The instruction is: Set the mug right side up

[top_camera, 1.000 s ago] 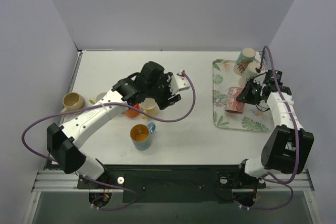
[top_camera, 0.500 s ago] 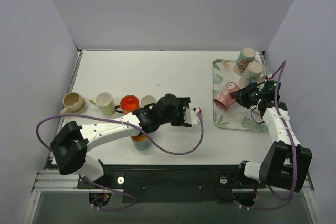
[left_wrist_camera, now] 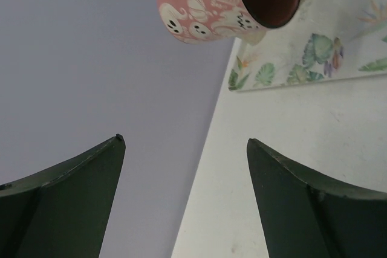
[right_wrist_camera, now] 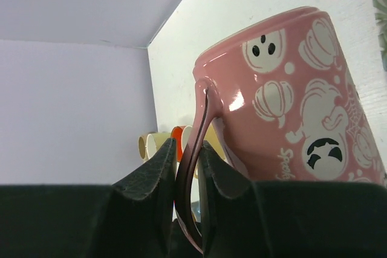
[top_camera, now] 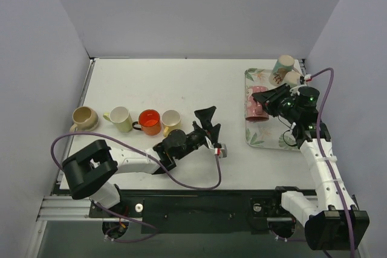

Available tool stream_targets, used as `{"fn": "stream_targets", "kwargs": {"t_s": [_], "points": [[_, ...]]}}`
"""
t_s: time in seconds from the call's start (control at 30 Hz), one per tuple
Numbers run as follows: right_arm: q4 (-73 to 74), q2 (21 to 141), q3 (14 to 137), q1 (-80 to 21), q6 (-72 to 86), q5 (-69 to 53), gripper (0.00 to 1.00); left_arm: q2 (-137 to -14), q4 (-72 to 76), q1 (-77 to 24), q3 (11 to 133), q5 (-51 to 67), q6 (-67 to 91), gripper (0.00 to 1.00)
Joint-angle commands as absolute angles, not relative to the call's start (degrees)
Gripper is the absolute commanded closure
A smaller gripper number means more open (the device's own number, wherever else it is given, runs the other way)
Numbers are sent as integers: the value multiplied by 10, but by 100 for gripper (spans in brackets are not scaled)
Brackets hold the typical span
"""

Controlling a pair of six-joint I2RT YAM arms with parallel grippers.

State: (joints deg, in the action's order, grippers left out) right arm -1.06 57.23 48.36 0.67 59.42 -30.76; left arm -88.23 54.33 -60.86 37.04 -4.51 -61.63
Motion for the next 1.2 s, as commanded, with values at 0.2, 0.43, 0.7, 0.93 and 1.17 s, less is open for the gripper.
{"fn": "stream_targets", "kwargs": {"t_s": [0.2,0.43,0.7,0.93,1.17], "points": [[-84,555,447,30,601,-266,100,-936,633,-641,405,-44,-588,7],[-121,535,448,13,662,-238,100,-964,694,-649,409,-47,-577,3],[-159,486,439,-99,720,-143,100,-994,792,-658,411,-75,-558,3],[-177,469,448,-195,720,-56,100,-1012,808,-661,464,-148,-540,3],[-209,470,442,-271,722,-3,100,-1024,810,-659,490,-200,-553,3]]}}
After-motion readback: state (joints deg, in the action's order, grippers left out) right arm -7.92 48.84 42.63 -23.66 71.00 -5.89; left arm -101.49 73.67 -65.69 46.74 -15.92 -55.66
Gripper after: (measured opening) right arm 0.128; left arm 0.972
